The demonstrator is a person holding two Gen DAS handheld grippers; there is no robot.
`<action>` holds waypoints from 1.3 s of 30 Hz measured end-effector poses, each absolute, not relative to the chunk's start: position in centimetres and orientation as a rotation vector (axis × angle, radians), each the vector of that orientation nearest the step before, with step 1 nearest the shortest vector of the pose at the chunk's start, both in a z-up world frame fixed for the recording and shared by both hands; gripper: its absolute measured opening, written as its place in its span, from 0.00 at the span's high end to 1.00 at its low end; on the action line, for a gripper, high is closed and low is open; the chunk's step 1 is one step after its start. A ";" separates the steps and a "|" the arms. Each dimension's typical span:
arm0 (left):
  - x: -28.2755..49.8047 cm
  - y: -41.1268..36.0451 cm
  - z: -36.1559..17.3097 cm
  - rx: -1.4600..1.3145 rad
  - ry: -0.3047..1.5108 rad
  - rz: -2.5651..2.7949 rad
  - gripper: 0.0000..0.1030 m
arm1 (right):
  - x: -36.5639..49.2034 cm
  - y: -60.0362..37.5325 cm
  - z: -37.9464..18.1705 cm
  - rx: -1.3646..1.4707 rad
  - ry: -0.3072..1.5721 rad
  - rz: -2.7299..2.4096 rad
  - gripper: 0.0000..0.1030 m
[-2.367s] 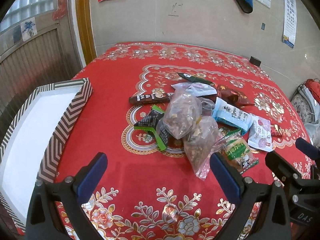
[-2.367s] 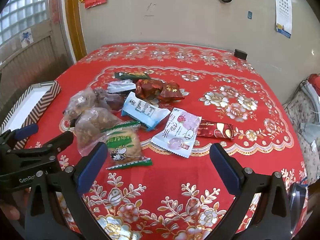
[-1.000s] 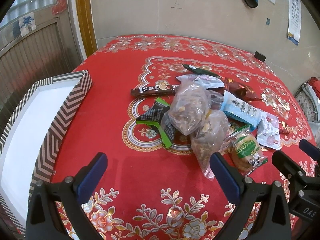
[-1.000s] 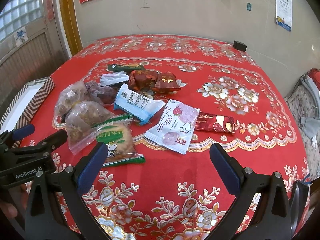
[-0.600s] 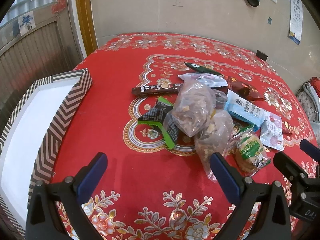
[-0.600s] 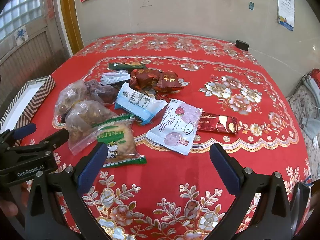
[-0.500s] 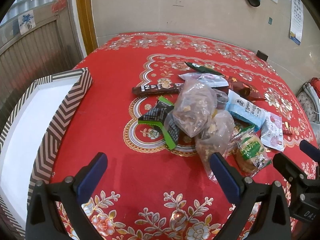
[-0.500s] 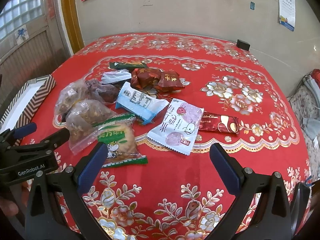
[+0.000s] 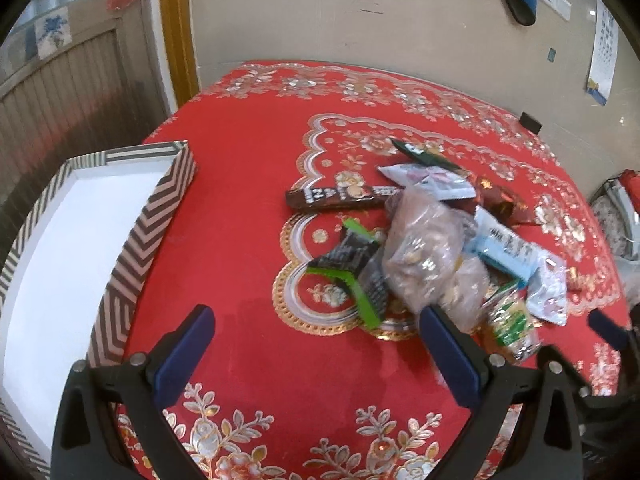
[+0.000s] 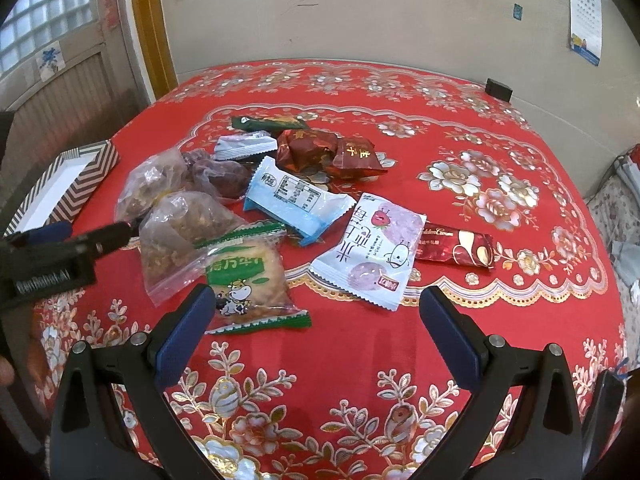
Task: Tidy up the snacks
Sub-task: 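Move both tools toward the snack pile, left toward the nut bags, right toward the cookie pack, then grasp the clear nut bags with the left tool while the right tool grasps the green cookie pack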
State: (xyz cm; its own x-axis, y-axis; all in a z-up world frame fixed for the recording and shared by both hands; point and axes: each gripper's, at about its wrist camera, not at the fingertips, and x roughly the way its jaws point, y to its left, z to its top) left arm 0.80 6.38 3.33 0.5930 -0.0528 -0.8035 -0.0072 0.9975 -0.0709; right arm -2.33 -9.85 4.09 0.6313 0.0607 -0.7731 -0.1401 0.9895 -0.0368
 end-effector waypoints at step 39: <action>5.2 -1.2 3.9 0.154 1.004 -0.314 0.39 | -1.0 -9.0 2.8 -0.102 0.920 0.176 0.01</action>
